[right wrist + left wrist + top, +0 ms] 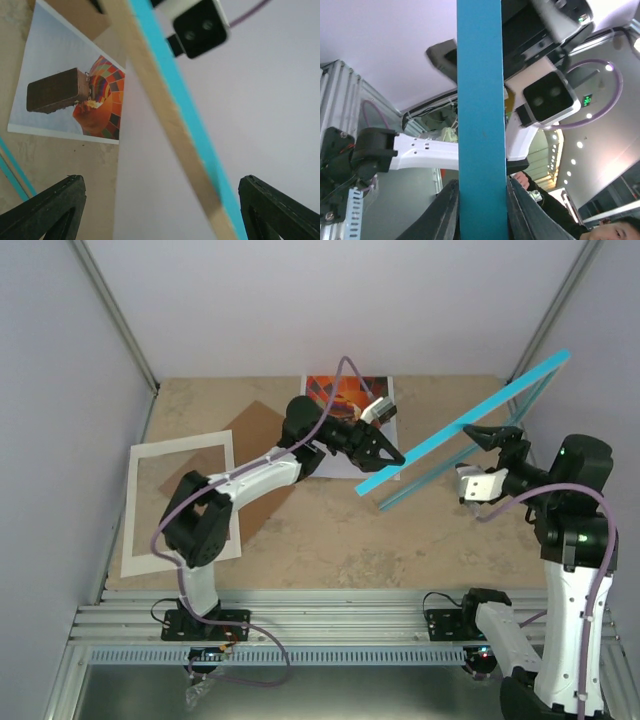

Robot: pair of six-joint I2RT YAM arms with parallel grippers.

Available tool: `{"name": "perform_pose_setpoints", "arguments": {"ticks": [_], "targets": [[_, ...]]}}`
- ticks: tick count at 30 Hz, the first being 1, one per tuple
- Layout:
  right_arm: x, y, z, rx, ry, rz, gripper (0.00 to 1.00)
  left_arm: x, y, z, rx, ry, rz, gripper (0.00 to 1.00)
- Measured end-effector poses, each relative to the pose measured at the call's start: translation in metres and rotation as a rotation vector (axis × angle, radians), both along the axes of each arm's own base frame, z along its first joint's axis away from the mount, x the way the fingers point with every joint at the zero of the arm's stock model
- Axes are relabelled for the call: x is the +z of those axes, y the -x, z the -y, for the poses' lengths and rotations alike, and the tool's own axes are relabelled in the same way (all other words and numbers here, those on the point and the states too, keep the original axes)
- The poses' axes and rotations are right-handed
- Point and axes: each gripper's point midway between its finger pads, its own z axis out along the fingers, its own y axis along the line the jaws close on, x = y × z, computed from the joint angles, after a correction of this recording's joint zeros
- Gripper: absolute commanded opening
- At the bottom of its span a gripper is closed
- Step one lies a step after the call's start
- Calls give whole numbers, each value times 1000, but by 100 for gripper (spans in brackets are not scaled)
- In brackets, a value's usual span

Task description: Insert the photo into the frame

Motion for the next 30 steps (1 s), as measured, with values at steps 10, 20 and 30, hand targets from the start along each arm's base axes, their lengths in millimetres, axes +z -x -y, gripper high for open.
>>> {"name": "perform_pose_setpoints", "arguments": {"ticks": [10,20,30], "targets": [[-7,-9,-15,89,99,116,80,13,14,-10,-63,34,-42,0],[-11,-18,-50,158,182,244,16,3,30,-6,-104,23,-39,1],[-14,-21,-44,103,189,210,1,15,0,-14,20,24,-35,62]]}}
